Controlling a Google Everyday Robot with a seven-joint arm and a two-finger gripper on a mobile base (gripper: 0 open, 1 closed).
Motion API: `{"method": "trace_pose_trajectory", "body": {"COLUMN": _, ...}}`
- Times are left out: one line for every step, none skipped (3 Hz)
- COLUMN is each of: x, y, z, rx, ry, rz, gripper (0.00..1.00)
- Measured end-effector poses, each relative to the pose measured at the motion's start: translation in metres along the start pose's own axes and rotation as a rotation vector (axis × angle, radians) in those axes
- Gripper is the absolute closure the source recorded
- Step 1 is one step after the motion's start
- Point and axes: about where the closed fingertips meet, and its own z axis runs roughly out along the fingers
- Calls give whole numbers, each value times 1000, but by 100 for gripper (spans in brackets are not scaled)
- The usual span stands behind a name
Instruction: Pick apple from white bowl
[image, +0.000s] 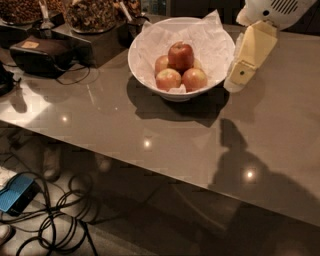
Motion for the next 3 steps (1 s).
{"method": "trace_pose_trajectory", "body": {"x": -6, "y": -2, "z": 4, "rx": 14, "ry": -19, "rz": -2, "gripper": 0}}
{"method": "trace_pose_trajectory", "body": {"x": -28, "y": -12, "z": 13, "rx": -7, "ry": -52, "rz": 42, "gripper": 0}}
{"method": "trace_pose_trajectory", "body": {"x": -65, "y": -38, "z": 22, "rx": 16, "ry": -54, "rz": 77, "gripper": 0}}
